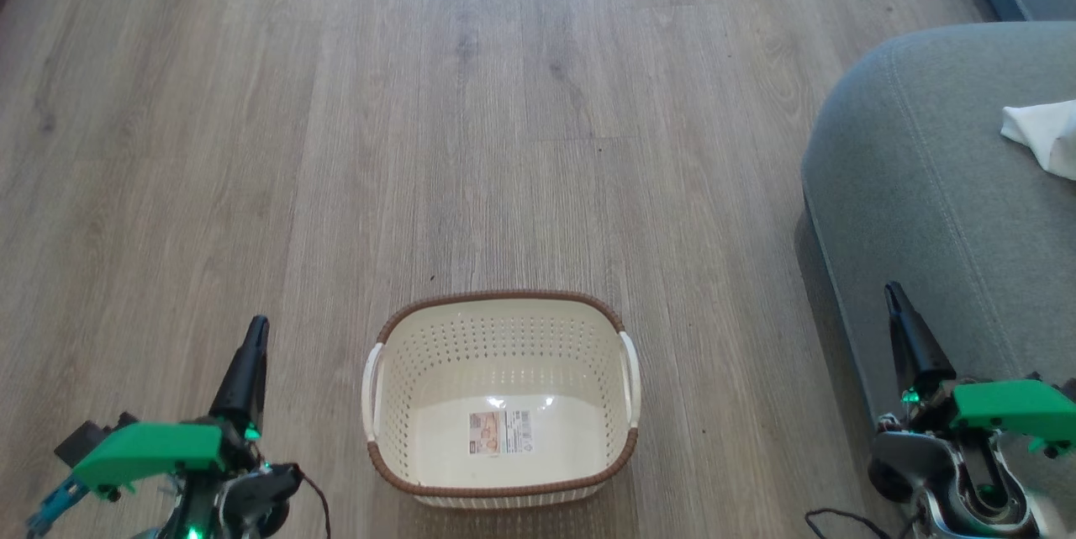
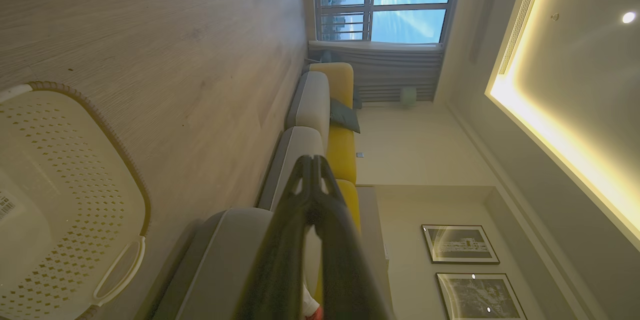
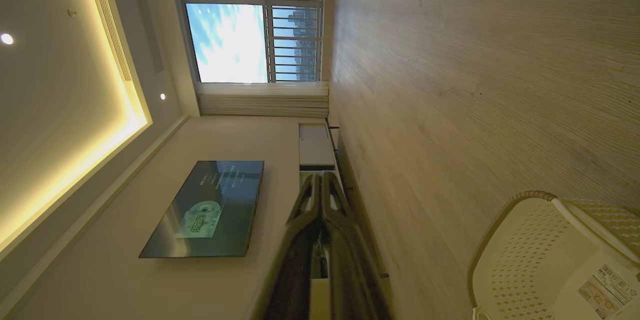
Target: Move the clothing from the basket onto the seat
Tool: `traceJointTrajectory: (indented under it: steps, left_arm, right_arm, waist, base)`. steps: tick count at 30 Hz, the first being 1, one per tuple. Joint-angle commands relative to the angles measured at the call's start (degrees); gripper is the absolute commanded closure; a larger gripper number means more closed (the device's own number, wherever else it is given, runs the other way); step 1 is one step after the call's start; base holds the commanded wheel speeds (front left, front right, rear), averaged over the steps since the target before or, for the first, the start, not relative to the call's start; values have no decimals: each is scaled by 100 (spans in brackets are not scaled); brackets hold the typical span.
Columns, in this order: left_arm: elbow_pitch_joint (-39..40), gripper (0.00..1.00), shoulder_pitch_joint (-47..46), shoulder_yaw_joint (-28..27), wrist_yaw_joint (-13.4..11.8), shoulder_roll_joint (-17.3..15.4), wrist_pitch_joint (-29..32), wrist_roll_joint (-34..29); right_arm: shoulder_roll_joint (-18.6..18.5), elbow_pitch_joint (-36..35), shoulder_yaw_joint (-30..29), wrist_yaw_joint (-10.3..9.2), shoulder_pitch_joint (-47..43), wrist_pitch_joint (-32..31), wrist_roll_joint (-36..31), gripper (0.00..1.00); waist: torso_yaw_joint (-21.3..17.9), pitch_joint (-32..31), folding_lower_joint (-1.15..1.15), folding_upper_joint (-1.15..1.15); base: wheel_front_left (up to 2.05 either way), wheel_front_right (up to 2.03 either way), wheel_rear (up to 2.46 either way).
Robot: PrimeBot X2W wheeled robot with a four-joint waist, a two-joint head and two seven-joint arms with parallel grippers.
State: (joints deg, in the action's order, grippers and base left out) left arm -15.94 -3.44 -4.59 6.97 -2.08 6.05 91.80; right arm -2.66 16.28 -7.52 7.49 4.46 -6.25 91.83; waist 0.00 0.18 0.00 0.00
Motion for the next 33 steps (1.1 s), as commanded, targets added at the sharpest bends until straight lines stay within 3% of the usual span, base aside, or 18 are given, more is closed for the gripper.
traceJointTrajectory:
  steps: [1, 33]
  left_arm:
    - [190, 100, -275, -192, 52, -79, 43, 38]
    - [190, 100, -275, -191, 52, -79, 42, 39]
  right_arm:
    - [-21, -225, 102, 0, 172, -23, 35, 100]
    - [-21, -225, 102, 0, 172, -23, 35, 100]
  waist:
    - [0, 0, 0, 0]
    - [0, 0, 0, 0]
  base:
    - [0, 0, 0]
    - [0, 0, 0]
